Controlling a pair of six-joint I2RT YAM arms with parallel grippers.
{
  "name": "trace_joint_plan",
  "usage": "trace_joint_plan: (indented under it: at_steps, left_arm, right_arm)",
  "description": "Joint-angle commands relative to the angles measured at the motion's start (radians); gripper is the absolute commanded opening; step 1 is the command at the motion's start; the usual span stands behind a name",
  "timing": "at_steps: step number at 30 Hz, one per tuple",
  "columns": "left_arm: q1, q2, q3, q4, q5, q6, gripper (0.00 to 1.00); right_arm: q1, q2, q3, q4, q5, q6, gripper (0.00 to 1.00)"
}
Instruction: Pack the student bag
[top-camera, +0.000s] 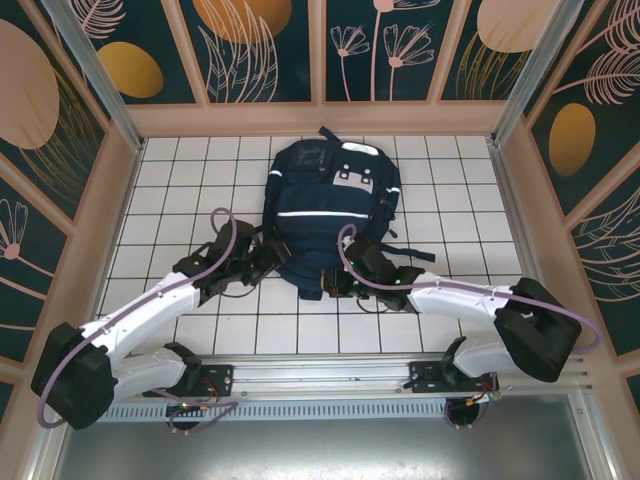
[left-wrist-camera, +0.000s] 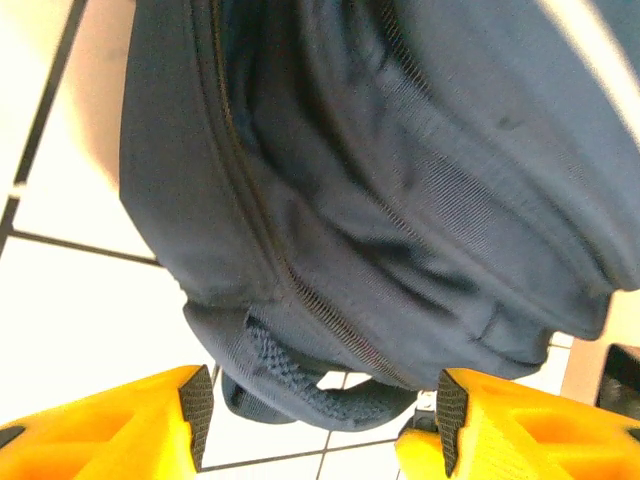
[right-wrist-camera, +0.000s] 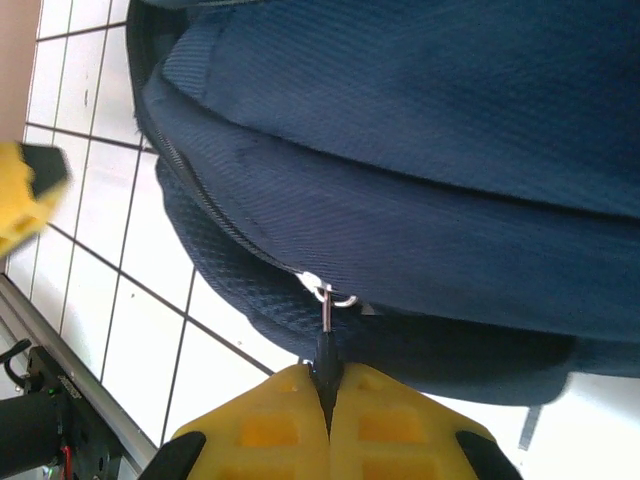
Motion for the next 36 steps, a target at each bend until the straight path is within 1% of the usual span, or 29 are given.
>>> trace_joint_plan:
  at_steps: [1, 7, 15, 18, 20, 24, 25, 26, 30, 36]
  left_arm:
    - [-0.024, 0.054, -0.014, 0.060, 0.023, -0.078, 0.62]
    - [-0.040, 0.137, -0.020, 0.178, 0.038, -0.117, 0.61]
    - [-0.050, 0.276, 0.030, 0.212, 0.011, -0.127, 0.59]
    - [-0.050, 0.319, 0.049, 0.188, -0.022, -0.108, 0.50]
    - [-0.050, 0.329, 0.064, 0.161, -0.060, -0.088, 0.41]
    - [-0.050, 0.321, 0.089, 0.116, -0.123, -0.033, 0.11]
    - [-0.049, 0.316, 0.098, 0.100, -0.136, -0.011, 0.04]
    - [-0.050, 0.312, 0.107, 0.084, -0.148, 0.008, 0.00]
    - [-0.031, 0.280, 0.125, 0.022, -0.176, 0.089, 0.00]
    - [0.035, 0.220, 0.150, -0.080, -0.205, 0.199, 0.00]
  right_arm:
    - [0.023, 0.031, 0.050, 0.056, -0.022, 0.014, 0.00]
    - [0.034, 0.043, 0.053, 0.061, -0.016, 0.016, 0.00]
    - [0.033, 0.025, 0.039, 0.055, -0.008, 0.015, 0.00]
    - [0.033, 0.023, 0.037, 0.048, -0.005, 0.012, 0.00]
    - [0.034, 0.021, 0.037, 0.043, -0.005, 0.009, 0.00]
    - [0.032, 0.022, 0.037, 0.044, -0.003, 0.007, 0.00]
    - [0.032, 0.026, 0.039, 0.047, -0.006, 0.007, 0.00]
    - [0.032, 0.030, 0.041, 0.049, -0.008, 0.009, 0.00]
    - [0.032, 0.069, 0.068, 0.063, -0.024, 0.006, 0.00]
    - [0.051, 0.178, 0.177, 0.075, -0.045, 0.003, 0.00]
